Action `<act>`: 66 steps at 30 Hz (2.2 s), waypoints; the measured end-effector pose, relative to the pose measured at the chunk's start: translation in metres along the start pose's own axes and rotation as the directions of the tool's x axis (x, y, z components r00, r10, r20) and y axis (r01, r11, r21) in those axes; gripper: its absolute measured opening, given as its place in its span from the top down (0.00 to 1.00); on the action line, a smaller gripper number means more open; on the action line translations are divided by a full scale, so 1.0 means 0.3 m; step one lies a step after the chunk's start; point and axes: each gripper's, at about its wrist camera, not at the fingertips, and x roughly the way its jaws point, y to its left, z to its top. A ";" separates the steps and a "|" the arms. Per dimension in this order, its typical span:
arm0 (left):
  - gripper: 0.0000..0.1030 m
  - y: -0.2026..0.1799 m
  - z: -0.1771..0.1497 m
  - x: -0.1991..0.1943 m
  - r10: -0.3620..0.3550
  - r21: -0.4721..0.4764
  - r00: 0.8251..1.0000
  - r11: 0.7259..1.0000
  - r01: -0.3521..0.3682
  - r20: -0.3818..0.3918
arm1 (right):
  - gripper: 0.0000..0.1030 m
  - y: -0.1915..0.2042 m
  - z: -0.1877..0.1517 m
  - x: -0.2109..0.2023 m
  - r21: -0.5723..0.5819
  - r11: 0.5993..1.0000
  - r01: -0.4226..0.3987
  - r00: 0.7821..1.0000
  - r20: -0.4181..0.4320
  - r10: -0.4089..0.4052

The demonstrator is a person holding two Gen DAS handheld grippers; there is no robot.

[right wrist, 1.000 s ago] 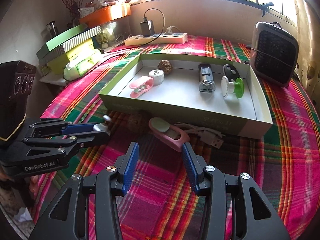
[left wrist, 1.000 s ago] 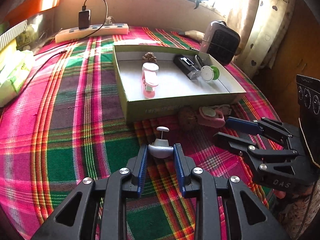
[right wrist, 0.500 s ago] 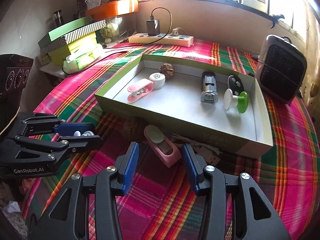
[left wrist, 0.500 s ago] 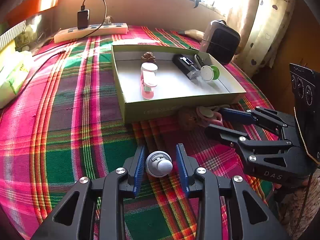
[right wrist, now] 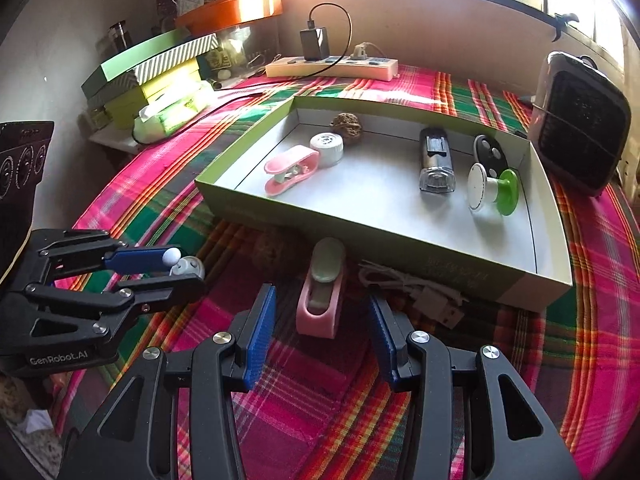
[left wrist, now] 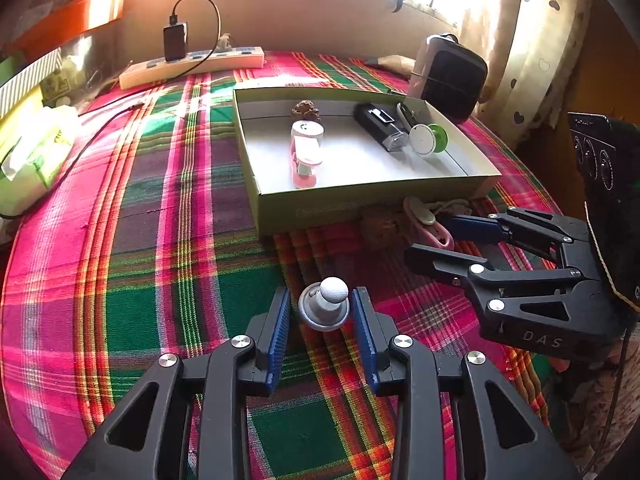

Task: Organize objects
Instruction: 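Close left tool on the white knob while right tool grasps the pink-and-white clip, then carry the white knob and pink-and-white clip with both tools into the green box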

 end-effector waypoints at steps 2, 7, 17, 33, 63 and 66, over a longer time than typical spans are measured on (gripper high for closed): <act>0.71 -0.002 0.001 0.001 0.007 -0.005 1.000 1.000 -0.007 0.001 | 0.55 0.009 0.003 0.005 -0.013 1.000 0.021 1.000 -0.003 -0.021; 0.71 0.009 0.000 -0.002 -0.001 -0.057 1.000 0.998 0.002 0.004 | 0.56 0.017 -0.001 0.007 -0.014 0.999 0.048 0.999 0.000 -0.048; 0.78 -0.006 0.000 0.004 0.052 -0.063 0.999 0.997 -0.051 0.014 | 0.79 -0.004 -0.010 -0.005 0.011 0.998 0.069 0.998 0.006 -0.069; 0.78 -0.010 0.002 0.005 0.063 -0.069 0.998 0.996 -0.061 0.017 | 0.83 0.000 -0.014 -0.010 0.022 0.999 0.043 0.999 0.008 -0.043; 0.78 -0.049 0.046 -0.044 0.034 -0.051 0.997 0.998 -0.031 0.063 | 0.83 -0.027 -0.012 -0.077 0.071 0.997 0.003 0.998 0.063 -0.008; 0.78 -0.062 0.072 -0.055 0.030 -0.040 0.996 0.999 -0.027 0.080 | 0.83 -0.039 0.003 -0.099 0.074 0.997 0.007 0.997 0.081 -0.013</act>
